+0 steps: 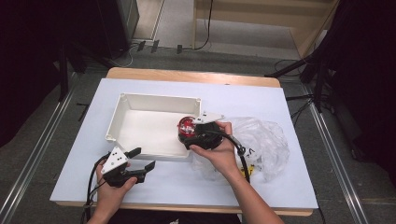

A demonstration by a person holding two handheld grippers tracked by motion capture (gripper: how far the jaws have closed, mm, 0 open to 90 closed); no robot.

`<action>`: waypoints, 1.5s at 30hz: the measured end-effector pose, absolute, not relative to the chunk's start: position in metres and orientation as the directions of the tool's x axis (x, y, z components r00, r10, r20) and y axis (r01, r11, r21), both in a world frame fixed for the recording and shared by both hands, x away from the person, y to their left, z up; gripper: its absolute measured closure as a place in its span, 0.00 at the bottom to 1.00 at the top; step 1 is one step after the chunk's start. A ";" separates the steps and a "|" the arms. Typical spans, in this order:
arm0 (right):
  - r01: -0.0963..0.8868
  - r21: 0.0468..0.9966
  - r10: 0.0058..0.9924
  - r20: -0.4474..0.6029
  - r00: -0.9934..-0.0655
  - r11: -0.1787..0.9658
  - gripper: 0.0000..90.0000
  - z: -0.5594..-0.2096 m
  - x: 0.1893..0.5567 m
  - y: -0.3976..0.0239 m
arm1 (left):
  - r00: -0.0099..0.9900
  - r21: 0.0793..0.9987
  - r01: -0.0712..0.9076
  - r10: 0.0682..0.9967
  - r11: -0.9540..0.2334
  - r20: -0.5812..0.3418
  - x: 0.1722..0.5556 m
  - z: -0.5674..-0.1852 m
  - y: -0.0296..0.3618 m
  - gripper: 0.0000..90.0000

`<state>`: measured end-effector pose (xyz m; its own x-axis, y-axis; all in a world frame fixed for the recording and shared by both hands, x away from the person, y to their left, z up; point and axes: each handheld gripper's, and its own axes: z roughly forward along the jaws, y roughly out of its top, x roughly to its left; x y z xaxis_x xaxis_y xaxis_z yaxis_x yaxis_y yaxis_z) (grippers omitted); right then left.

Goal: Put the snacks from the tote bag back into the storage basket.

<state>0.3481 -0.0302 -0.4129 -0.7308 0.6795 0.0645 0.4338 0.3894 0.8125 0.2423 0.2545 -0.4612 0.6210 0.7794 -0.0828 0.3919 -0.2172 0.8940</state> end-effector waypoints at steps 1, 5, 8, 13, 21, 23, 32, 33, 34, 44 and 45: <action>0.434 0.811 0.681 0.062 -0.730 0.392 0.28 -0.413 0.348 -0.030 | 0.621 0.894 0.392 0.780 -0.217 -0.083 0.242 -0.461 0.255 0.28; 0.421 0.808 0.677 0.038 -0.735 0.412 0.28 -0.413 0.347 -0.029 | 0.620 0.896 0.388 0.780 -0.216 -0.081 0.242 -0.461 0.255 0.28; 0.415 0.808 0.673 0.032 -0.739 0.418 0.28 -0.414 0.346 -0.028 | 0.618 0.898 0.386 0.782 -0.211 -0.082 0.242 -0.461 0.255 0.28; 0.416 0.807 0.670 0.034 -0.742 0.419 0.27 -0.414 0.345 -0.029 | 0.618 0.898 0.387 0.781 -0.210 -0.084 0.242 -0.461 0.255 0.28; 0.439 0.823 0.694 0.077 -0.716 0.361 0.34 -0.412 0.347 -0.039 | 0.619 0.897 0.388 0.781 -0.211 -0.084 0.242 -0.461 0.256 0.28; 0.440 0.827 0.699 0.083 -0.710 0.350 0.34 -0.413 0.347 -0.043 | 0.620 0.897 0.388 0.780 -0.211 -0.084 0.243 -0.461 0.256 0.28; 0.439 0.847 0.713 0.106 -0.693 0.301 0.32 -0.409 0.345 -0.056 | 0.620 0.897 0.392 0.779 -0.206 -0.092 0.244 -0.461 0.256 0.28; 0.433 0.852 0.717 0.104 -0.689 0.293 0.31 -0.408 0.344 -0.059 | 0.619 0.897 0.392 0.780 -0.205 -0.093 0.244 -0.461 0.256 0.28; 0.432 0.857 0.724 0.106 -0.682 0.281 0.30 -0.407 0.342 -0.062 | 0.622 0.896 0.391 0.778 -0.209 -0.090 0.245 -0.461 0.256 0.28; 0.422 0.894 0.787 0.149 -0.599 0.152 0.18 -0.397 0.332 -0.106 | 0.616 0.899 0.388 0.783 -0.204 -0.089 0.248 -0.461 0.256 0.26; 0.426 0.893 0.792 0.156 -0.590 0.142 0.18 -0.397 0.332 -0.110 | 0.614 0.899 0.389 0.784 -0.201 -0.090 0.248 -0.461 0.256 0.26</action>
